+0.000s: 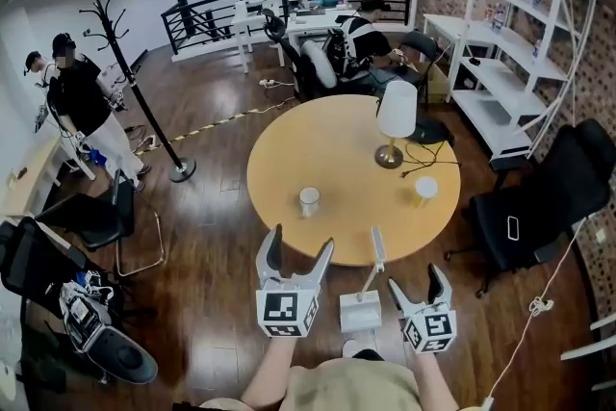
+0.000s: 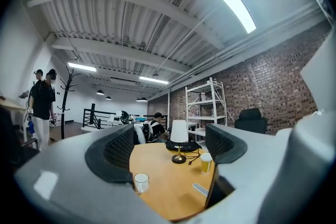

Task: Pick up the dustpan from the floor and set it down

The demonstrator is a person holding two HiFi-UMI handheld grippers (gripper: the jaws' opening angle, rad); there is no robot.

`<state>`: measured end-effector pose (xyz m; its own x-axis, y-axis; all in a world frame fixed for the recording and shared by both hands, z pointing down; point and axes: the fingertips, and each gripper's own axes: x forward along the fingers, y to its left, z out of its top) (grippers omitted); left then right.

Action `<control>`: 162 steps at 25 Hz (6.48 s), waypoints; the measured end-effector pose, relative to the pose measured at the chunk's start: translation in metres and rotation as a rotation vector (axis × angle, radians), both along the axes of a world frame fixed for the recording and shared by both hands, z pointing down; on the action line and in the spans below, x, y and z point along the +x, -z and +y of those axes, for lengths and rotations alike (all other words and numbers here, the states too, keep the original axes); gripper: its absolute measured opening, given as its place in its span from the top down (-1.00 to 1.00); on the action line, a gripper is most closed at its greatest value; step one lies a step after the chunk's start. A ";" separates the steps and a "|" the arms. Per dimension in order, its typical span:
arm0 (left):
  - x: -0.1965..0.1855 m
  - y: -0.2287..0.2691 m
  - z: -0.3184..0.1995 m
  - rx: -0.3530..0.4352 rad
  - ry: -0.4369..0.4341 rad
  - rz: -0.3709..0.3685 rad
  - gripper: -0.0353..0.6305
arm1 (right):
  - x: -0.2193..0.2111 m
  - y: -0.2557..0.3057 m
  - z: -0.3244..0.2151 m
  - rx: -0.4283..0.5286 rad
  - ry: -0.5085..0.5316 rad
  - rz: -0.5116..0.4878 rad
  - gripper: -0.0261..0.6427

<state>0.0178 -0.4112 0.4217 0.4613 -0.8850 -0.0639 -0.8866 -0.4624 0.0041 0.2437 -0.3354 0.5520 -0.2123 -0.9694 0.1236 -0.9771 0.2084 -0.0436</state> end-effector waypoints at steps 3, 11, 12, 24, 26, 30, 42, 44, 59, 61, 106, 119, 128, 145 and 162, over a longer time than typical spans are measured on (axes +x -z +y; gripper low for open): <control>0.014 -0.006 -0.015 -0.022 0.000 -0.015 -0.37 | 0.014 -0.060 0.002 -0.116 0.020 -0.004 -0.38; 0.038 -0.029 -0.032 -0.090 0.009 -0.075 -0.37 | 0.030 -0.194 0.002 -0.376 0.066 -0.033 -0.35; 0.037 -0.032 -0.035 -0.096 0.011 -0.082 -0.37 | 0.027 -0.205 -0.002 -0.398 0.077 -0.045 -0.35; -0.013 -0.016 -0.053 -0.085 0.095 -0.096 -0.34 | -0.003 -0.271 -0.092 -0.445 0.130 -0.010 -0.26; -0.028 -0.022 -0.056 -0.102 0.118 -0.091 -0.33 | -0.007 -0.274 -0.113 -0.448 0.113 -0.019 -0.26; -0.045 -0.026 -0.056 -0.113 0.136 -0.094 -0.33 | -0.012 -0.283 -0.139 -0.469 0.088 -0.017 -0.18; -0.066 -0.032 -0.064 -0.125 0.131 -0.075 -0.33 | -0.008 -0.275 -0.144 -0.515 0.035 0.041 0.66; -0.066 -0.030 -0.064 -0.108 0.132 -0.062 -0.33 | -0.012 -0.270 -0.135 -0.517 0.024 0.057 0.67; -0.043 -0.033 -0.068 -0.112 0.036 -0.024 -0.33 | -0.024 -0.107 -0.112 -0.313 -0.141 0.011 0.69; -0.041 -0.030 -0.067 -0.102 0.028 -0.014 -0.33 | -0.025 -0.073 -0.111 -0.254 -0.145 0.014 0.69; -0.092 0.036 -0.047 0.015 0.201 -0.053 -0.29 | -0.076 0.161 -0.109 0.136 -0.127 0.064 0.80; -0.095 0.024 -0.050 -0.014 0.207 -0.066 -0.26 | -0.052 0.042 -0.113 -0.109 -0.122 0.071 0.78; -0.097 0.024 -0.050 -0.024 0.206 -0.063 -0.25 | -0.035 -0.074 -0.102 -0.306 -0.060 0.106 0.74; -0.081 0.018 -0.049 -0.052 0.167 -0.085 -0.24 | 0.081 -0.236 -0.109 -0.559 -0.031 0.173 0.72; -0.076 0.011 -0.049 -0.073 0.168 -0.095 -0.24 | 0.086 -0.260 -0.159 -0.600 0.051 0.028 0.08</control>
